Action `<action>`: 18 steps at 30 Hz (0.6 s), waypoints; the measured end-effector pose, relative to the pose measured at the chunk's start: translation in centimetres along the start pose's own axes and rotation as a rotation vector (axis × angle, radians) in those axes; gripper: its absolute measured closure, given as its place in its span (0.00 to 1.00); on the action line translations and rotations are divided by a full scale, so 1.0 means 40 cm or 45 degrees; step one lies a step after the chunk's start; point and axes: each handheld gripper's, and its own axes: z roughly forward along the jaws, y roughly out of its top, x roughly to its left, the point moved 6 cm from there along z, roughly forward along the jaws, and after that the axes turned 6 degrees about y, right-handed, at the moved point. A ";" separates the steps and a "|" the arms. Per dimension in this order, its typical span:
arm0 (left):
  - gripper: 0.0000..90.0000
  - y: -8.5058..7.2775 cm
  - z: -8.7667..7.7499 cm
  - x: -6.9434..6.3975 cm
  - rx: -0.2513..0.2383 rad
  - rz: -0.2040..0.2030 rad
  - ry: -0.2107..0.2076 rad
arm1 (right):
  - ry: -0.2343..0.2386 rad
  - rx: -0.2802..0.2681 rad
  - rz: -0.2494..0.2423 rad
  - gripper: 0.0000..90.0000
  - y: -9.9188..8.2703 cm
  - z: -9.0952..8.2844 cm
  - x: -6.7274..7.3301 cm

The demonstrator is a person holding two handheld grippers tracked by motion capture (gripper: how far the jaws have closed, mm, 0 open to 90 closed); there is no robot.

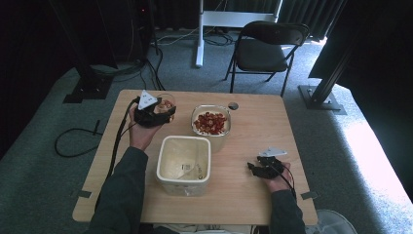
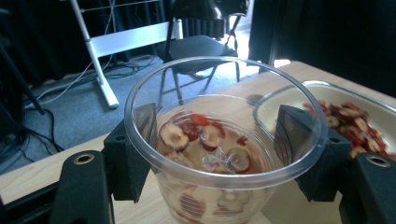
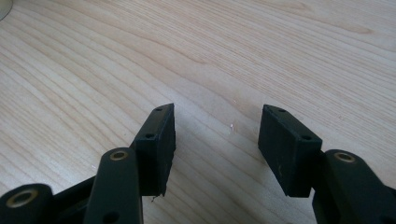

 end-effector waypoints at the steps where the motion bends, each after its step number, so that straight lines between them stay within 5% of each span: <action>1: 0.35 0.002 0.000 0.001 -0.003 -0.002 -0.001 | 0.002 -0.001 0.002 0.51 0.000 0.000 0.000; 9: 0.35 0.009 -0.007 0.014 -0.021 -0.039 -0.008 | 0.003 -0.002 0.002 0.51 -0.001 0.000 0.000; 18: 0.35 -0.001 -0.014 -0.003 -0.003 0.015 -0.030 | 0.004 -0.001 0.000 0.51 -0.001 -0.001 0.000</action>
